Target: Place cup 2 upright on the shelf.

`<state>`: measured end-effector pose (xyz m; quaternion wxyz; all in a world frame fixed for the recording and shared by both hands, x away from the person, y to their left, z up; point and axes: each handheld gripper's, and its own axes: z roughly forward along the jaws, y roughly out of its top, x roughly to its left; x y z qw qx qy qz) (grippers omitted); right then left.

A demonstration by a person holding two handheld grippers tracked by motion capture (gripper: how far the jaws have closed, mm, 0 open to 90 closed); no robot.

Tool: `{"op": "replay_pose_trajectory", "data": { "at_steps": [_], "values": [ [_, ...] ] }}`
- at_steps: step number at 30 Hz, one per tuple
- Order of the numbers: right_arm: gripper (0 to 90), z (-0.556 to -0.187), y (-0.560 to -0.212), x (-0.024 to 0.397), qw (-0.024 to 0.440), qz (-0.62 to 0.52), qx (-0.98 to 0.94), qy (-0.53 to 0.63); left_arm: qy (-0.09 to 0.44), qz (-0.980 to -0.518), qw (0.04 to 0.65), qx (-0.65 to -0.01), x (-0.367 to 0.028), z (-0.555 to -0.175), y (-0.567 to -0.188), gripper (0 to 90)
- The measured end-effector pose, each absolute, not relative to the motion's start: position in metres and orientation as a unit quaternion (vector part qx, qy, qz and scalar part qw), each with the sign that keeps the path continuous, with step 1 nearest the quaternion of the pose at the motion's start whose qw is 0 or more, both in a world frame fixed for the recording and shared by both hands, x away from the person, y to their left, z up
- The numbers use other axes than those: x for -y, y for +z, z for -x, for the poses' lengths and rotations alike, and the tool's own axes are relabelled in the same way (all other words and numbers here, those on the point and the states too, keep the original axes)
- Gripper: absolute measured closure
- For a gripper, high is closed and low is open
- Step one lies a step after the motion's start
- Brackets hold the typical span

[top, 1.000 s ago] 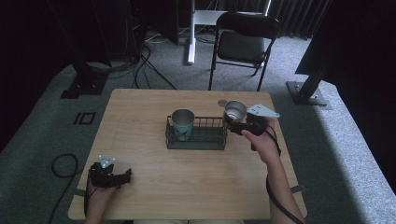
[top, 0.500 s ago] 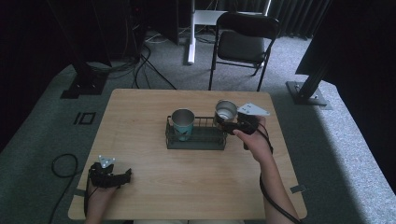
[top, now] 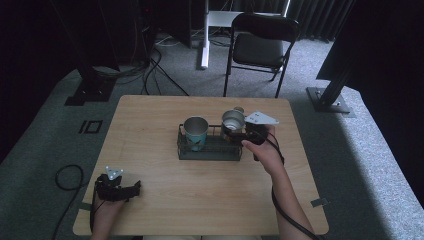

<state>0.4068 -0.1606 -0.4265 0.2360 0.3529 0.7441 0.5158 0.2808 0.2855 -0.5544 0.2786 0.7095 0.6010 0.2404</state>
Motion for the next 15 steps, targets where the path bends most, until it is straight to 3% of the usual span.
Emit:
{"op": "replay_pose_trajectory", "data": {
  "at_steps": [15],
  "values": [
    [17.8,-0.411,-0.445,0.148,0.222,-0.360,-0.752,0.506,0.240,-0.710,0.278,-0.601,-0.285,-0.281,-0.554,0.4]
  ]
}}
